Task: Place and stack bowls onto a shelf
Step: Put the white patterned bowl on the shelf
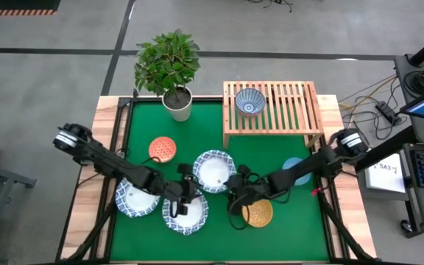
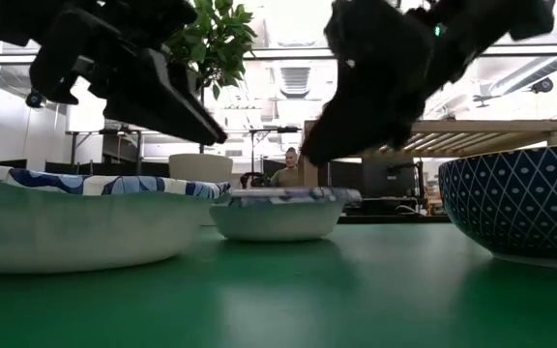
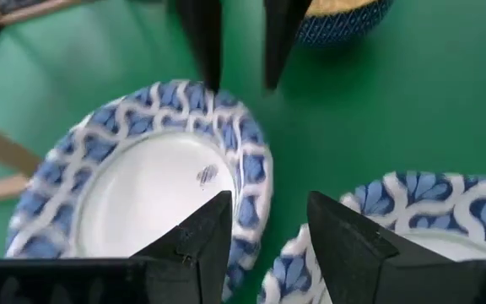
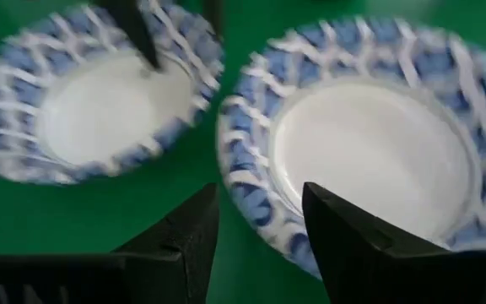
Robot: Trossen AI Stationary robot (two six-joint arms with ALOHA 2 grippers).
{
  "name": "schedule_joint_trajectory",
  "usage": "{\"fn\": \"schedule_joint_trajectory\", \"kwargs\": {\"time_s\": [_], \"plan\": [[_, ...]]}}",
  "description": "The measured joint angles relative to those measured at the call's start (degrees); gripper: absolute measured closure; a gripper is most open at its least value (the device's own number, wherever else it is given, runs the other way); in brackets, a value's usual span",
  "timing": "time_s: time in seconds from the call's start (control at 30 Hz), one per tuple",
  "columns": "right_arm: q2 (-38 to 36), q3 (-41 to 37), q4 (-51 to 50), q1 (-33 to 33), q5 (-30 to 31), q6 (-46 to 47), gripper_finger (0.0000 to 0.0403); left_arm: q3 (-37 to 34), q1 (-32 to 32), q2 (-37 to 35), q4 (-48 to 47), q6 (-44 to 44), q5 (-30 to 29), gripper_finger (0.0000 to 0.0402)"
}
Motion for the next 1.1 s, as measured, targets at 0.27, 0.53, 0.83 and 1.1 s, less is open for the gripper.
{"fn": "schedule_joint_trajectory", "kwargs": {"time_s": [0.27, 0.53, 0.83, 1.1], "plan": [[2.41, -0.05, 0.58, -0.3, -0.01, 0.78, 0.0271, 1.36, 1.06, 0.7, -1.95, 3.09, -0.07, 0.0263], [2.25, -0.03, 0.67, -0.59, -0.02, 0.53, 0.0282, 1.3, 1.31, 1.38, -2.02, 8.93, -0.02, 0.0263], [2.25, -0.03, 0.72, -0.59, -0.01, 0.52, 0.0284, 1.29, 3.2, 3.39, -2.37, 10.4, 1.97, 0.0263], [2.25, -0.03, 0.71, -0.59, -0.01, 0.54, 0.028, 1.29, 4.53, 5.75, -2.51, 10.21, 2.14, 0.0263]]}}
